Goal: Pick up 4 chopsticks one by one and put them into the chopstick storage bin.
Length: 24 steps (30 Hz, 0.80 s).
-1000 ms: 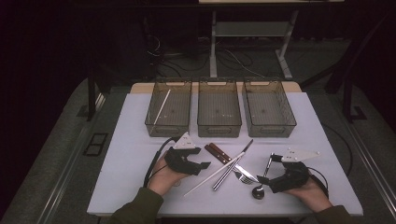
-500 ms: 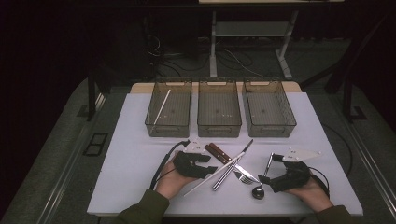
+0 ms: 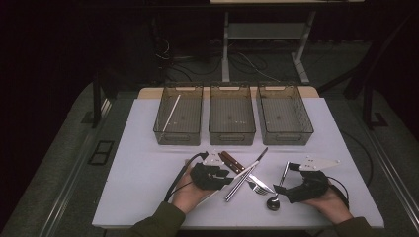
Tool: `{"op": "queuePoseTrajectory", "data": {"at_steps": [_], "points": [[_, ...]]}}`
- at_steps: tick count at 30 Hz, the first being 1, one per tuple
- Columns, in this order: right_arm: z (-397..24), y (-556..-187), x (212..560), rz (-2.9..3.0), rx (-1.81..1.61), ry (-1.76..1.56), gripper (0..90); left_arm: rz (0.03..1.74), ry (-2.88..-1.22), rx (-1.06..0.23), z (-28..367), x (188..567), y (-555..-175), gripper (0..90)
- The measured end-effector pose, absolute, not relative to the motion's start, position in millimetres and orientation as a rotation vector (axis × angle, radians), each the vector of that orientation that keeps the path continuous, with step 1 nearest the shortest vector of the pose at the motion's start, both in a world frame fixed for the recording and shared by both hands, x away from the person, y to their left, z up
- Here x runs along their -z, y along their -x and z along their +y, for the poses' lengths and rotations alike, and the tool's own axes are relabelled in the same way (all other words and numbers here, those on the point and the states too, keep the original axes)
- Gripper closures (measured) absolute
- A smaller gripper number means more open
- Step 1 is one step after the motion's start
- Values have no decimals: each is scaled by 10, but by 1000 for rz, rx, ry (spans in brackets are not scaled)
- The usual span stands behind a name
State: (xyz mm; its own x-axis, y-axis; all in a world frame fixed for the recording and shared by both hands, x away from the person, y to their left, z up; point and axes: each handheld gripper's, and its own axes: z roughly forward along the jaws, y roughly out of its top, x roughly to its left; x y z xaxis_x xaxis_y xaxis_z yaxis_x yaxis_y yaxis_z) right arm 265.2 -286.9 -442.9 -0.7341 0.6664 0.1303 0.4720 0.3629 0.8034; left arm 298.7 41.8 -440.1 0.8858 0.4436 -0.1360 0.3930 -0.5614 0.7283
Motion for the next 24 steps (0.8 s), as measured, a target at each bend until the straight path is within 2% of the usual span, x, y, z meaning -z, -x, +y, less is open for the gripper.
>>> {"op": "queuePoseTrajectory", "data": {"at_steps": [20, 24], "points": [[-2885, -2652, 4422, 2400, -1300, -1027, 5, 624, -2271, -76, 315, 4489, -2985, 770], [-2887, -2654, 4422, 2401, -1298, -1026, 5, 636, -2277, -91, 300, 4487, -2982, 816]]}}
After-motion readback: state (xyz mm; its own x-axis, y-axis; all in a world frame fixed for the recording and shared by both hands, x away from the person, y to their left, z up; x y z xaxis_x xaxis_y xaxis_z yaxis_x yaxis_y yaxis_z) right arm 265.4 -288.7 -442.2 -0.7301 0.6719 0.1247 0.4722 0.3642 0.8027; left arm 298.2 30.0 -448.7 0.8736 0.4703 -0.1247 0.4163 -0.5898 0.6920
